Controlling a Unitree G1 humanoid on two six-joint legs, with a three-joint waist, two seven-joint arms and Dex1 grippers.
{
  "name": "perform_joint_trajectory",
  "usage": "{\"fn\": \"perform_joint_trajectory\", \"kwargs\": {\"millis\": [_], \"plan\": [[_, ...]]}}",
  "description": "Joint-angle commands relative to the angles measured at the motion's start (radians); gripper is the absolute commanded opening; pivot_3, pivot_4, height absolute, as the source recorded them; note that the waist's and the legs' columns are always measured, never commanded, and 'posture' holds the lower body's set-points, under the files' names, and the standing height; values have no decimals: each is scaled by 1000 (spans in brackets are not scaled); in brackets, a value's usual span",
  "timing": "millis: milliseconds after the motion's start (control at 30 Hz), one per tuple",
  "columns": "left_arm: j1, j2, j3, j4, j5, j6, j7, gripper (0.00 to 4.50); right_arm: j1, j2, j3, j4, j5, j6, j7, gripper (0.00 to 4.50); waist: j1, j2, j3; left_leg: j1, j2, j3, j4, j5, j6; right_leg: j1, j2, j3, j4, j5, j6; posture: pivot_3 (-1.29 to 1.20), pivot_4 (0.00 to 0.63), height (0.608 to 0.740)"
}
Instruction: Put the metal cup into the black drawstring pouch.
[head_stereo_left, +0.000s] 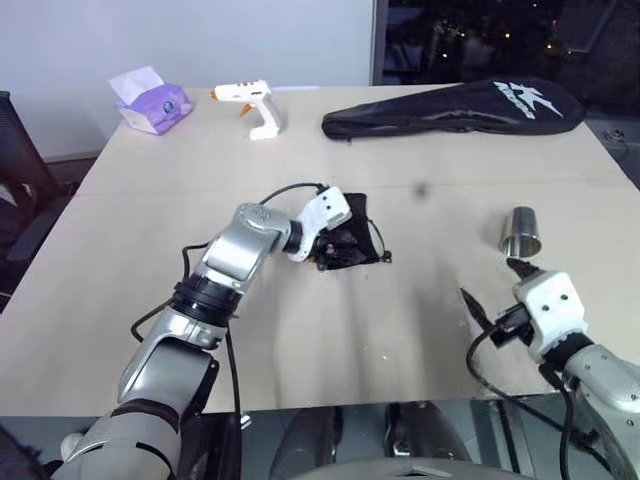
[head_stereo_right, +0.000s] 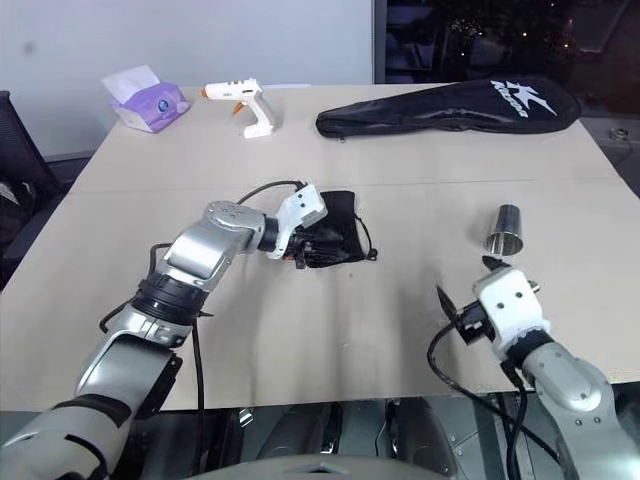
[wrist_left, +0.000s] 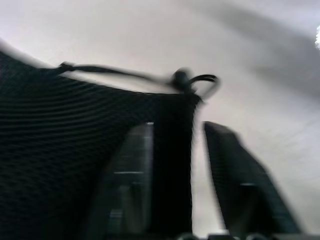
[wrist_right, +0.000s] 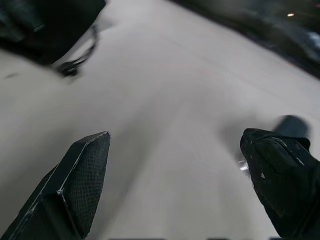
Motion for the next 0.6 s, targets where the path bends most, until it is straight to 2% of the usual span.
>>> {"fn": "perform_joint_trajectory", "kwargs": {"millis": [33,100,267,567,600], "plan": [[20,18,0,-36,54,-137,34,2484,42,2,25,-81,30,-71,43,4500,-1,0,0,0,0,0,0,0,0,0,0,0,0,0,0,0,150,740],[39,38,-16,-33,107,-257,53,2484,50,11,40,-88,20,-87,35,4500,-6,0,0,0,0,0,0,0,0,0,0,0,0,0,0,0,150,740],[74,59,-20,-15,169,-424,68,2484,42,31,76,-95,-2,-82,8,4500,-7,0,0,1,0,0,0,0,0,0,0,0,0,0,0,0,150,740],[99,43,-32,47,304,-597,179,2484,35,45,94,-117,-20,-57,-12,4500,-3,0,0,1,0,0,0,0,0,0,0,0,0,0,0,0,150,740],[96,39,-36,62,319,-611,189,2255,33,43,87,-121,-17,-50,-11,4500,-3,0,0,1,0,0,0,0,0,0,0,0,0,0,0,0,150,740]]}}
